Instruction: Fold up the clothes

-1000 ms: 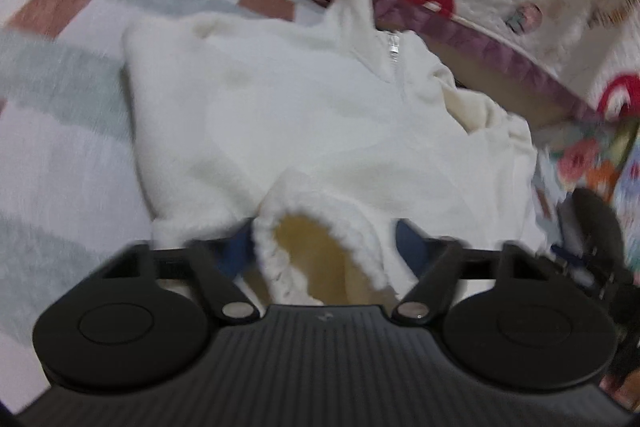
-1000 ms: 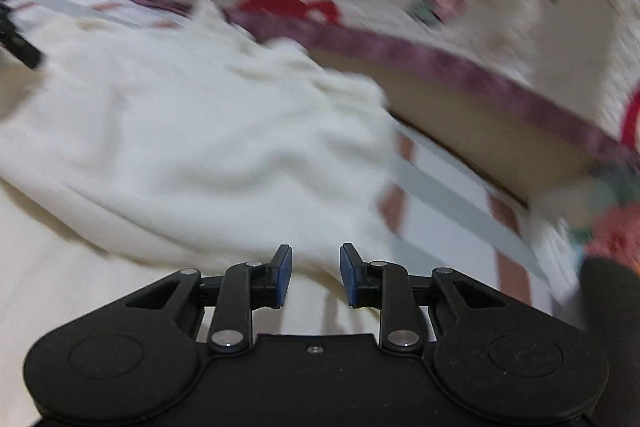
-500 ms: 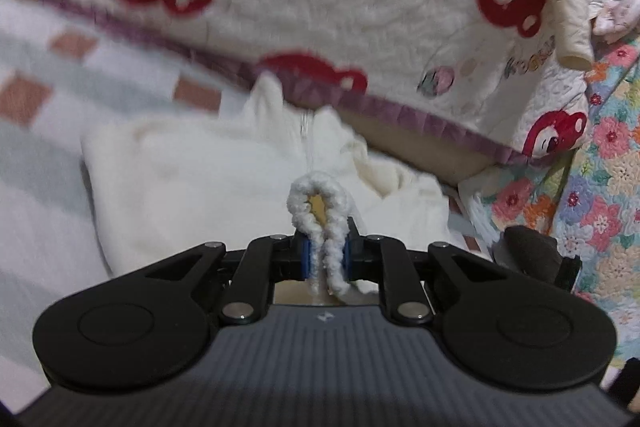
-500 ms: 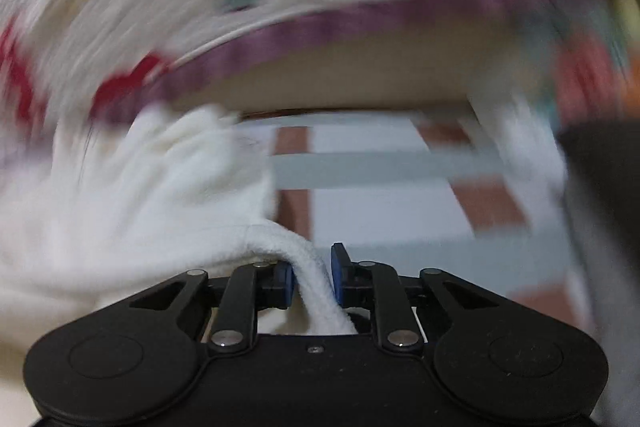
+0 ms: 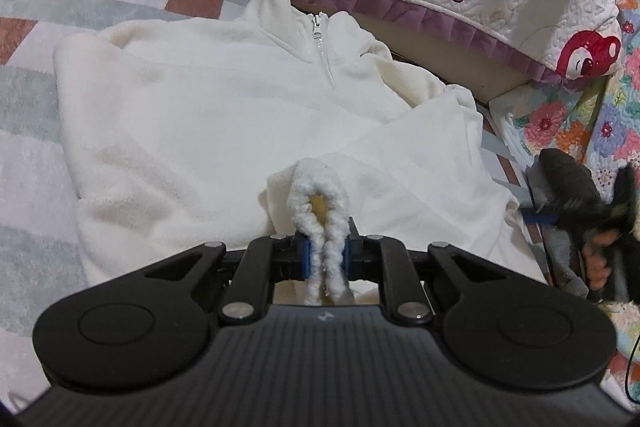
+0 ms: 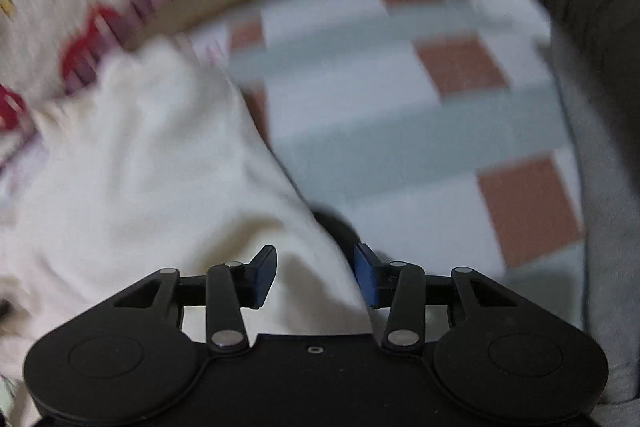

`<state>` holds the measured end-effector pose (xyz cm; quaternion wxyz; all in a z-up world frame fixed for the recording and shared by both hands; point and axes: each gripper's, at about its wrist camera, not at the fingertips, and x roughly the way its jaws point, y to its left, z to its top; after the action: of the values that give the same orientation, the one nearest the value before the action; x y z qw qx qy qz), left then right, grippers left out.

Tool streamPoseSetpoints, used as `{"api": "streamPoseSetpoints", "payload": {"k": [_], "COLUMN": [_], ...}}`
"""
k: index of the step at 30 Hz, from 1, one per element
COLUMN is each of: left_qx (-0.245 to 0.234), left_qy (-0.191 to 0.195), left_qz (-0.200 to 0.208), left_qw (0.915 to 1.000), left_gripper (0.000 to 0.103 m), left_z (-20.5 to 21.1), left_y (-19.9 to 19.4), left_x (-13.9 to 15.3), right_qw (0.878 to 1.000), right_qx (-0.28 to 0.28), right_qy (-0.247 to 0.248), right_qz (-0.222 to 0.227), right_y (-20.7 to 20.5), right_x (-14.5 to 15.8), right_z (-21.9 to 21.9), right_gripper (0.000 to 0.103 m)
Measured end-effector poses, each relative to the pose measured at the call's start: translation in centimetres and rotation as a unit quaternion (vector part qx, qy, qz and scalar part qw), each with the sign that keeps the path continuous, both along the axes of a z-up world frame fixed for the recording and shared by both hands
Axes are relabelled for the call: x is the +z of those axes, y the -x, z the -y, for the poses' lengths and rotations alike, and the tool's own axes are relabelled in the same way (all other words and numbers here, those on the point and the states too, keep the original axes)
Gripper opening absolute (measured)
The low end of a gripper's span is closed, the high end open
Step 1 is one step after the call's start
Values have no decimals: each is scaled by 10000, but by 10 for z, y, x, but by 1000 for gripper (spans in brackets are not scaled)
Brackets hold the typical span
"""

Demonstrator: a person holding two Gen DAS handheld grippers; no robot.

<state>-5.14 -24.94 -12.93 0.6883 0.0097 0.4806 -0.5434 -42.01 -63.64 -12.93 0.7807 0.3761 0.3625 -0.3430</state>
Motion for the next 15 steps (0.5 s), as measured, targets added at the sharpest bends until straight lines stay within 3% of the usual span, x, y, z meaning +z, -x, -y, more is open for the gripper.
{"api": "streamPoseSetpoints", "payload": {"k": [2, 4, 12, 15], "left_qx": [-6, -17, -205, -301], "left_qy": [-18, -34, 13, 71], "left_qz": [-14, -16, 222, 288], "left_qw": [10000, 10000, 9995, 9991], "left_gripper": [14, 14, 14, 14], "left_z": [1, 3, 2, 2], "left_y": [1, 1, 5, 6], "left_x": [-1, -3, -2, -1], "right_qw": [9980, 9955, 9978, 9966], "right_qx": [-69, 7, 493, 676], "right_qy": [-104, -221, -400, -462], "right_qz": [627, 919, 204, -95], "right_y": [-7, -31, -136, -175], "right_x": [20, 33, 26, 23], "right_z": [11, 27, 81, 101], "right_gripper": [48, 48, 49, 55]}}
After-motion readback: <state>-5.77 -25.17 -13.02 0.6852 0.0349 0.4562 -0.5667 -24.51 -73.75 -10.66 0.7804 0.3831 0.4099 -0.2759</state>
